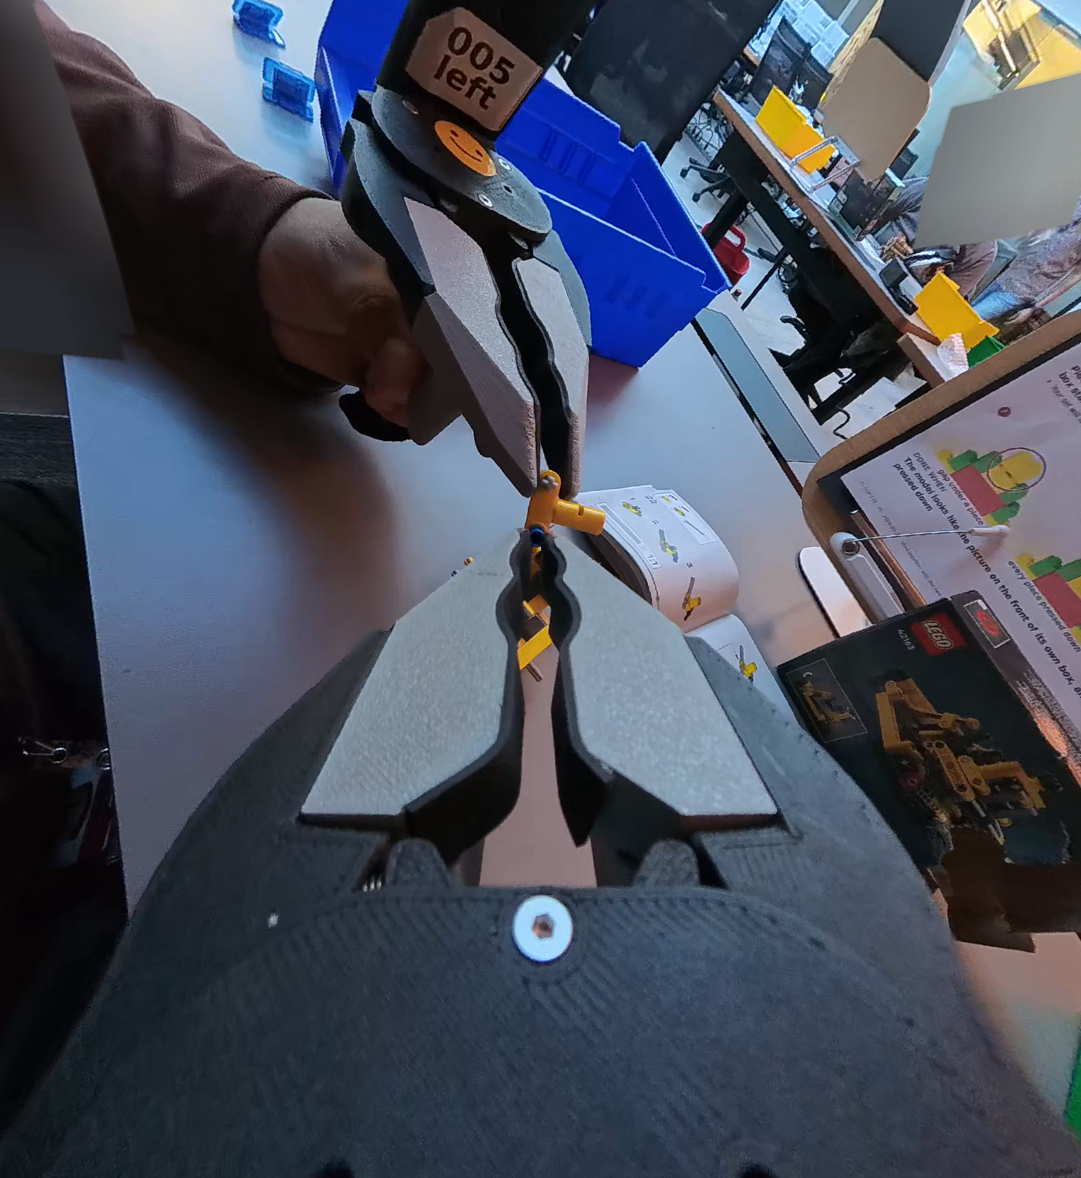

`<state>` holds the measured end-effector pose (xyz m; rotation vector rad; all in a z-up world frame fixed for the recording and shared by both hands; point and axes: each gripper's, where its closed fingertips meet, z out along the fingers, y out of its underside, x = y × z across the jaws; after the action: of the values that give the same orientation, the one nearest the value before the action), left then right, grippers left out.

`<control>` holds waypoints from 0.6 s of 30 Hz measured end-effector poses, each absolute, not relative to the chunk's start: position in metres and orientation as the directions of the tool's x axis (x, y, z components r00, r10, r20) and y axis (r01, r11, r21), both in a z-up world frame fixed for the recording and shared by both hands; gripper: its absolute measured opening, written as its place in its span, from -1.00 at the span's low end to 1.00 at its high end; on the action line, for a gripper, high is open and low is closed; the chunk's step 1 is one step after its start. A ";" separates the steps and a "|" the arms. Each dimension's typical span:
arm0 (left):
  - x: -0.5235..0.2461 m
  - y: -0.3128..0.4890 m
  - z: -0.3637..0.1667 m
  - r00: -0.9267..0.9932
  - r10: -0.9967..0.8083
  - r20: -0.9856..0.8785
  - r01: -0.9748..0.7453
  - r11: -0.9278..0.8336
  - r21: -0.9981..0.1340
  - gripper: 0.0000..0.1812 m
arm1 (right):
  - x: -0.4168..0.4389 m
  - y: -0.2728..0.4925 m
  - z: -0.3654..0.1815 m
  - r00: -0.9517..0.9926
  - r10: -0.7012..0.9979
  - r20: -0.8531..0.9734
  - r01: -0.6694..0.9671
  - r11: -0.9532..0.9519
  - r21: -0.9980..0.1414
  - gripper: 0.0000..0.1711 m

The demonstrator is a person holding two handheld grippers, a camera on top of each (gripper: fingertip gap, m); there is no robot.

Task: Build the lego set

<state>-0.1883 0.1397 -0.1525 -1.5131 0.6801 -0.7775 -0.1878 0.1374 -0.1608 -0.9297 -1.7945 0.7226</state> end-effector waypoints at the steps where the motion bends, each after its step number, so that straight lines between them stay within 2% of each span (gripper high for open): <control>1: -0.188 0.140 -0.153 0.599 -0.796 0.082 0.022 -0.086 -0.996 -0.91 | -0.188 0.137 -0.161 -0.258 0.841 0.475 0.279 0.536 -0.797 -1.00; 7: -0.185 0.136 -0.147 0.554 -0.824 0.121 0.054 -0.109 -0.992 -0.92 | -0.186 0.132 -0.155 -0.289 0.857 0.428 0.214 0.493 -0.843 -1.00; 10: -0.180 0.133 -0.153 0.520 -0.840 0.155 0.032 -0.162 -0.986 -0.91 | -0.180 0.131 -0.160 -0.332 0.792 0.513 0.216 0.593 -0.776 -0.97; 14: -0.182 0.131 -0.153 0.400 -0.846 0.353 0.133 -0.328 -0.935 -0.91 | -0.172 0.131 -0.162 -0.380 0.695 0.610 0.197 0.705 -0.681 -0.90; 18: -0.184 0.126 -0.154 0.289 -0.822 0.490 0.167 -0.461 -0.872 -0.91 | -0.169 0.121 -0.162 -0.452 0.644 0.617 0.159 0.739 -0.655 -0.85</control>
<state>-0.1841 0.1259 -0.1544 -1.6291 0.6119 -1.3366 -0.1686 0.1212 -0.1616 -0.6101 -1.9935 0.6471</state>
